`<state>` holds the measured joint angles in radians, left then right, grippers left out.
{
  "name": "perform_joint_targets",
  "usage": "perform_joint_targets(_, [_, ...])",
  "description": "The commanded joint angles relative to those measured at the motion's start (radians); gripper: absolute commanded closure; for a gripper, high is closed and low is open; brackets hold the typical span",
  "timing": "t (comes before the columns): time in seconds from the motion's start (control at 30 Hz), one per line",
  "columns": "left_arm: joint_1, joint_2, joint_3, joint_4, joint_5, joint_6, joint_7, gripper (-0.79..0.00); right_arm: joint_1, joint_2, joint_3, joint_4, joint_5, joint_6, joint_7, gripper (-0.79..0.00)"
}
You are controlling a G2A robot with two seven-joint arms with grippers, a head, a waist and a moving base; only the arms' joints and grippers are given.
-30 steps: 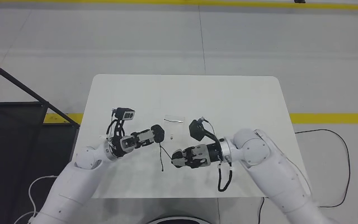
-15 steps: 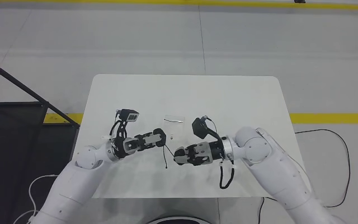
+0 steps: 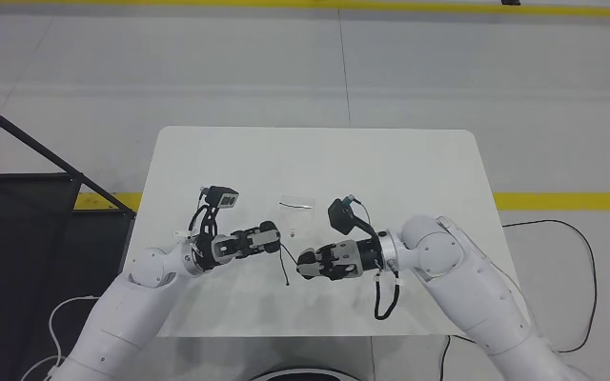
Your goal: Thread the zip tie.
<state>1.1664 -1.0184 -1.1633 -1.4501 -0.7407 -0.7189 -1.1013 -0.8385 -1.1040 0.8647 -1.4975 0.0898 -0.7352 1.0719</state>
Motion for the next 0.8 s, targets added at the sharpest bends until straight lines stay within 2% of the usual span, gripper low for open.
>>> perform_joint_targets(0.0, [-0.001, 0.001, 0.001, 0.000, -0.001, -0.001, 0.001, -0.022, 0.001, 0.000, -0.001, 0.000, -0.001, 0.000, 0.000, 0.000])
perform_joint_targets(0.03, [-0.001, 0.002, 0.001, 0.001, 0.000, -0.002, 0.002, 0.000, 0.001, 0.001, -0.002, 0.000, -0.001, 0.001, 0.000, 0.000])
perform_joint_targets(0.37, [-0.007, 0.006, 0.000, 0.015, -0.007, -0.019, 0.019, 0.000, -0.017, 0.013, 0.005, -0.030, 0.008, -0.022, -0.009, 0.000])
perform_joint_targets(0.77, [-0.006, 0.015, -0.025, 0.036, -0.012, -0.041, 0.041, 0.000, -0.096, 0.096, 0.013, -0.172, 0.004, -0.072, -0.058, 0.000])
